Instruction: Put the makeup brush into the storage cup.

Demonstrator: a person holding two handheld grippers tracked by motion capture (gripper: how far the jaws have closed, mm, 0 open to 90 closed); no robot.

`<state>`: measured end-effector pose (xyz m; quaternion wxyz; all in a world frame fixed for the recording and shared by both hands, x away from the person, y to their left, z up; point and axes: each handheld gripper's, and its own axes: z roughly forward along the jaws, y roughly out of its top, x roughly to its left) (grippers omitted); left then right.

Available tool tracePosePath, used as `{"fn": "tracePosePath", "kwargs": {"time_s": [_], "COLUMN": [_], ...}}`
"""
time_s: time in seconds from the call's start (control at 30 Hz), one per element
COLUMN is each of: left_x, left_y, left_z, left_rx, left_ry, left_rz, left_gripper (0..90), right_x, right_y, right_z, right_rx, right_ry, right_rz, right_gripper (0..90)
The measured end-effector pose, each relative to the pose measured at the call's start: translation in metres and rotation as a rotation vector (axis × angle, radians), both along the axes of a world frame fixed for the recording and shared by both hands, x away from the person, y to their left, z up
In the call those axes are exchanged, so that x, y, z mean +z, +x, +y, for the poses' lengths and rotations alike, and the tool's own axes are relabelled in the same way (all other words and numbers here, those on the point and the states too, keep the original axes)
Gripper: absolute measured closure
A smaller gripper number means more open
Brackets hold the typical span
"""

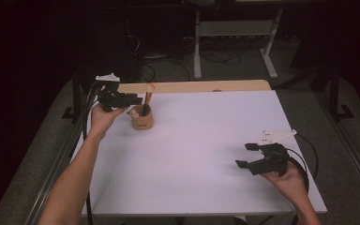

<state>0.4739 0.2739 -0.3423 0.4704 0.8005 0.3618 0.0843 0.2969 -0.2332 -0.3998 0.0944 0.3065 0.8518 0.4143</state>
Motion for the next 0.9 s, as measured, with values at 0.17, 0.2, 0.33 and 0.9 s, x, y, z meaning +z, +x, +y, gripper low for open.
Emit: {"fn": "tracePosePath", "kwargs": {"time_s": [0.17, 0.2, 0.33, 0.9], "left_x": [0.001, 0.001, 0.001, 0.003], "left_y": [-0.009, -0.010, -0.015, -0.037], "left_z": [-0.002, -0.002, -0.002, -0.008], "left_rx": [-0.005, -0.004, -0.018, -0.046], "left_ry": [0.011, 0.002, 0.018, 0.037], "left_rz": [-0.015, -0.012, -0.002, -0.025], "left_gripper": [53.2, 52.8, 51.8, 48.8], "right_x": [0.000, 0.001, 0.001, 0.001], "right_y": [0.001, 0.000, 0.001, 0.002], "right_z": [-0.003, -0.003, -0.005, -0.008], "right_rx": [-0.017, -0.026, -0.035, -0.066], "right_ry": [0.002, 0.002, 0.005, 0.012], "right_rz": [-0.015, -0.008, -0.020, -0.031], "right_gripper": [23.2, 22.5, 22.1, 20.7]}}
